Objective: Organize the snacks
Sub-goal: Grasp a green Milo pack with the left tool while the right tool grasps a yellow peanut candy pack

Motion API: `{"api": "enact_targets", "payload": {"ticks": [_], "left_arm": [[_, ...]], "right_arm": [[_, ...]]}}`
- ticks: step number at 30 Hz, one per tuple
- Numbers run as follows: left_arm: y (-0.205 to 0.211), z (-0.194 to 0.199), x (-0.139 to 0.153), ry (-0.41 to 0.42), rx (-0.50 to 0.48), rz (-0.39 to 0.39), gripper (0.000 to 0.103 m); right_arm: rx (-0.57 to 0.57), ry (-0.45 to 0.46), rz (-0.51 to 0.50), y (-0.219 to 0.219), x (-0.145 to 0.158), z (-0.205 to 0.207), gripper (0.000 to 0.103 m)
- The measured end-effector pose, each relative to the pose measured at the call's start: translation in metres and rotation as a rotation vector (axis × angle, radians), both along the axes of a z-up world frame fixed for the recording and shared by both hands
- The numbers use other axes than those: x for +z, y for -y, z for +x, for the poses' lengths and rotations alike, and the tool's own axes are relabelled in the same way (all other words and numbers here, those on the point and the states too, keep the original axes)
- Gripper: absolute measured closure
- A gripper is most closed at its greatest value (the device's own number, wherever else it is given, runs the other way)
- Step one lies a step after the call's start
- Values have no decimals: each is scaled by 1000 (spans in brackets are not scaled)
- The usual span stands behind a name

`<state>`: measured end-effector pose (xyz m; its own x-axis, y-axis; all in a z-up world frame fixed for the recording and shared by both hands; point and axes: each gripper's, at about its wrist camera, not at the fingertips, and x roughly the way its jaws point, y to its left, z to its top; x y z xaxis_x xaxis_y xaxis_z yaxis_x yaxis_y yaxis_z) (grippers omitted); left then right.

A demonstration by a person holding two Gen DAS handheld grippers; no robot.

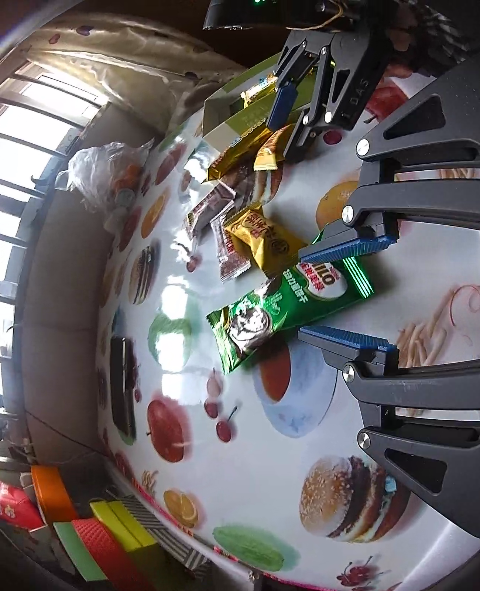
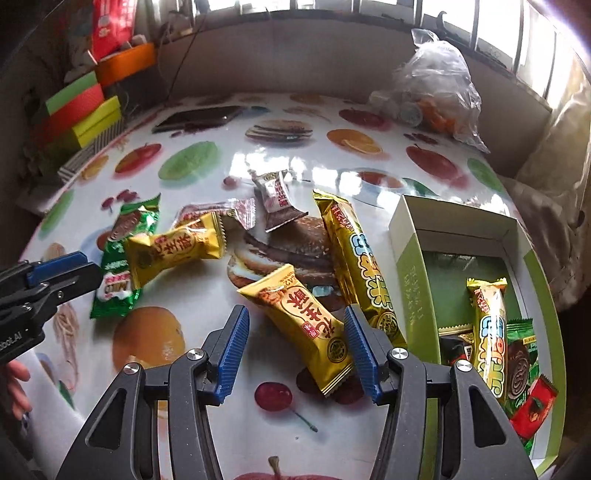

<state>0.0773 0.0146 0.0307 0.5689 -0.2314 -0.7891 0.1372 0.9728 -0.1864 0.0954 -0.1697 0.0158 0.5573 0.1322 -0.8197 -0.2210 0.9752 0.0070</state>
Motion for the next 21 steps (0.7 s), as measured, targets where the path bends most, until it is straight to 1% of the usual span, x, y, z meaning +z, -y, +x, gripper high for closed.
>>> {"api": "enact_targets", "payload": {"ticks": [2, 5, 7, 9, 11, 14, 16, 18, 20, 21], "left_arm": [[1, 1, -1, -2, 0, 1, 66], [2, 4, -2, -5, 0, 2, 66], [3, 6, -2, -9, 7, 4, 66], [6, 8, -3, -10, 5, 11, 66], [7, 10, -4, -10, 6, 19, 66], [10, 12, -5, -10, 8, 32, 66], [9, 13, -5, -11, 11, 37, 66], [8, 14, -5, -9, 13, 42, 66], [5, 16, -8, -19, 21, 64, 66], [4, 16, -9, -26, 25, 70, 66]], "right_arm": [[2, -6, 14, -1, 0, 0, 49], [49, -22, 66, -5, 2, -4, 49], [71, -30, 82, -8, 4, -6, 49], [77, -7, 78, -9, 9, -8, 49], [55, 11, 51, -8, 12, -5, 49], [29, -6, 39, -7, 9, 2, 49], [11, -9, 12, -9, 6, 5, 49], [9, -14, 16, -10, 4, 8, 49], [8, -24, 24, -11, 0, 11, 49], [1, -28, 17, -11, -2, 13, 51]]}}
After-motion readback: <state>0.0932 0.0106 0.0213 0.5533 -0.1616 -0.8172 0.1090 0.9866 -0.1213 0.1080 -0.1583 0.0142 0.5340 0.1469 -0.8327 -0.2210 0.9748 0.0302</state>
